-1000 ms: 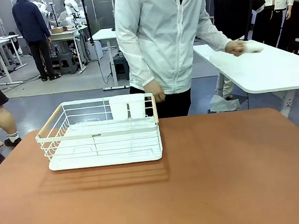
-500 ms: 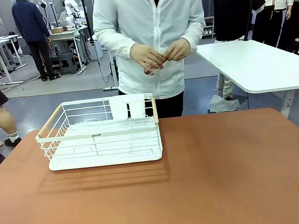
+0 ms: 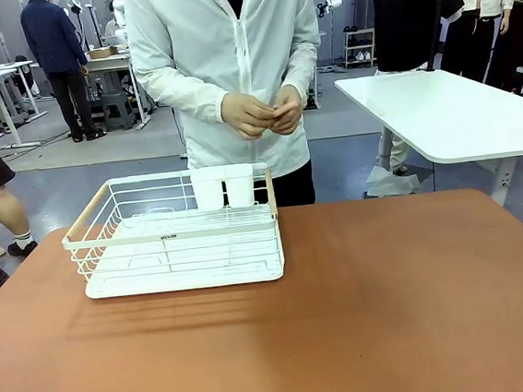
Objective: Clean the table.
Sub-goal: Pick up the Lint Roller when the human hands it over.
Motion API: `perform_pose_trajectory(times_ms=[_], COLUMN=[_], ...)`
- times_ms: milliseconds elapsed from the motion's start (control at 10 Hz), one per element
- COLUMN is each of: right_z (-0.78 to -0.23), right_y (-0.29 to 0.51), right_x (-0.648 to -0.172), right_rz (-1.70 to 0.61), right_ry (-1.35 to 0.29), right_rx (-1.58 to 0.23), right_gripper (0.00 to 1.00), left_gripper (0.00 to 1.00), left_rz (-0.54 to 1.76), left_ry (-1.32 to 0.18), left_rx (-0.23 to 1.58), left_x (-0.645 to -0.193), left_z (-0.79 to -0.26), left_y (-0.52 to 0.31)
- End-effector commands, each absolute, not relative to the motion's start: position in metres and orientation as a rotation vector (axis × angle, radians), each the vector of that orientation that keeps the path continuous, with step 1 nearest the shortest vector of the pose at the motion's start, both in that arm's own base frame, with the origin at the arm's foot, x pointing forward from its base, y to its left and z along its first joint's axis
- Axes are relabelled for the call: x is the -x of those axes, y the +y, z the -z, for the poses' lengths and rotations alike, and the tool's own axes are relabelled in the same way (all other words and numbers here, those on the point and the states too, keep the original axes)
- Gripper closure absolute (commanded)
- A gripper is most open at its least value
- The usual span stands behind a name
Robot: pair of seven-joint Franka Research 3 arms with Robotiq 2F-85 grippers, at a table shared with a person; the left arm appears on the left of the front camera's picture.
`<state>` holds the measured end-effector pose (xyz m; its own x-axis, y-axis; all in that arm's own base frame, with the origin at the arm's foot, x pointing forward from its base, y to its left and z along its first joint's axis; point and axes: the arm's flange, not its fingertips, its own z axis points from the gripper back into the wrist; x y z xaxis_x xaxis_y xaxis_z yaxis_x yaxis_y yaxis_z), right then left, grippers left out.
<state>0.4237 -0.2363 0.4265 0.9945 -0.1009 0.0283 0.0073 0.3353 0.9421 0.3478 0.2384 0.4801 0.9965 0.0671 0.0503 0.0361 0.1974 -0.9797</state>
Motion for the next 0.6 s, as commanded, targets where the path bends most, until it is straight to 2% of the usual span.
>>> perform_pose_trajectory(times_ms=[0,500], right_z=[-0.4311,-0.4311], right_y=[-0.2338,-0.2338], right_x=[-0.4219,-0.4219], right_rz=[0.071,0.071], right_ry=[-0.091,-0.091], right_rx=[-1.229,-1.229], right_gripper=[0.0,0.0], left_gripper=[0.0,0.0], left_rz=[-0.019,-0.019], left_ry=[-0.092,-0.092], left_rx=[1.38,1.38], left_x=[-0.3443,-0.3443], left_z=[-0.4816,-0.4816], left_y=[0.2392,0.2392])
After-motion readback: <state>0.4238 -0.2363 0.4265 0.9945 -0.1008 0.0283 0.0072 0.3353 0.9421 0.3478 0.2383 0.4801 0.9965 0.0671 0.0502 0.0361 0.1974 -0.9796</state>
